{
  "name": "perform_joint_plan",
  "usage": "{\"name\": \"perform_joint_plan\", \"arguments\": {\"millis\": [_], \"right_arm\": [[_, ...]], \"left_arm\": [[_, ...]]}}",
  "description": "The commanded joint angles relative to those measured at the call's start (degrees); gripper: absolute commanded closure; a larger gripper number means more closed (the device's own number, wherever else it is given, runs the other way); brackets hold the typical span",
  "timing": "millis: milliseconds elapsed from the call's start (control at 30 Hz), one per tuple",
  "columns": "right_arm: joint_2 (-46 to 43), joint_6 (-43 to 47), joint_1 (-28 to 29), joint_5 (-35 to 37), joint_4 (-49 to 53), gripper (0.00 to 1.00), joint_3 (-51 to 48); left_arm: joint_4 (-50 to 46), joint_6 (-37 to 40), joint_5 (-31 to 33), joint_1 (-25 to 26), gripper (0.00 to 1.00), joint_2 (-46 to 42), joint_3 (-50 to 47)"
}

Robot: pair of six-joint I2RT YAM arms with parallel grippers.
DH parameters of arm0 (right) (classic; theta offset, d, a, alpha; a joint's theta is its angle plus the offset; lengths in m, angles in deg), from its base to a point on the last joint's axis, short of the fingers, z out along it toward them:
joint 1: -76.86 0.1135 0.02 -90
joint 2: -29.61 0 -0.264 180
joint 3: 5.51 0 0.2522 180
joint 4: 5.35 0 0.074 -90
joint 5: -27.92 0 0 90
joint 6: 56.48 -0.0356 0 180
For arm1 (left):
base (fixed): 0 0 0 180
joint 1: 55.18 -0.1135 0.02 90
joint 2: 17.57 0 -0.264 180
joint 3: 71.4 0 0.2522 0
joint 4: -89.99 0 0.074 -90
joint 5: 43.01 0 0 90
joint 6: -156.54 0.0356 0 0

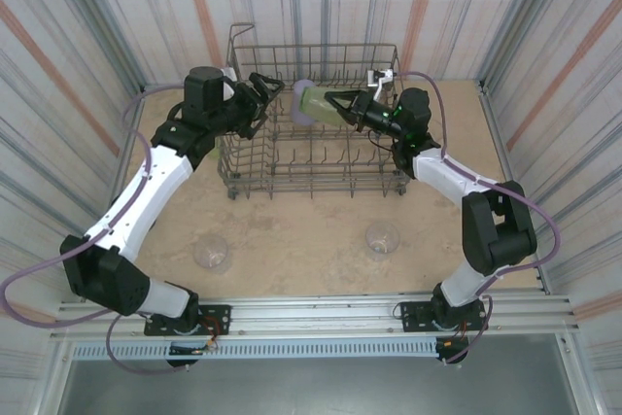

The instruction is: Load the cups into the dish rack

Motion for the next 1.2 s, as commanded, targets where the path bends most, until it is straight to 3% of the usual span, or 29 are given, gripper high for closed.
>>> {"name": "perform_joint_plan", "arguments": {"millis": [0,433,867,1067,1167], "right_arm": [[0.28,-2.93,0.53,-0.43,-7.80,1.00,-0.44],[3.71,-10.56,2.97,1.35,-22.00,1.00,-2.37],[3.88,-10.36,5.15,1.60,-23.06,1.00,-2.57],[3.90,-10.01,5.87,1.83,-23.06,1.00,-2.65],[4.09,-9.92,5.92,2.09,-23.06,1.00,-3.00]], "left_arm": [[3.79,-3.48,0.15,0.65,0.01,0.65,-1.39],[10.66,-9.58,-1.67,2.12,0.01,3.25,-3.34],[13.19,-10.89,-1.67,3.60,0.03,3.99,-4.42],[13.89,-11.11,-1.78,3.97,0.08,4.57,-4.07],[14.82,-11.09,-1.86,4.21,0.21,4.57,-4.19]]}}
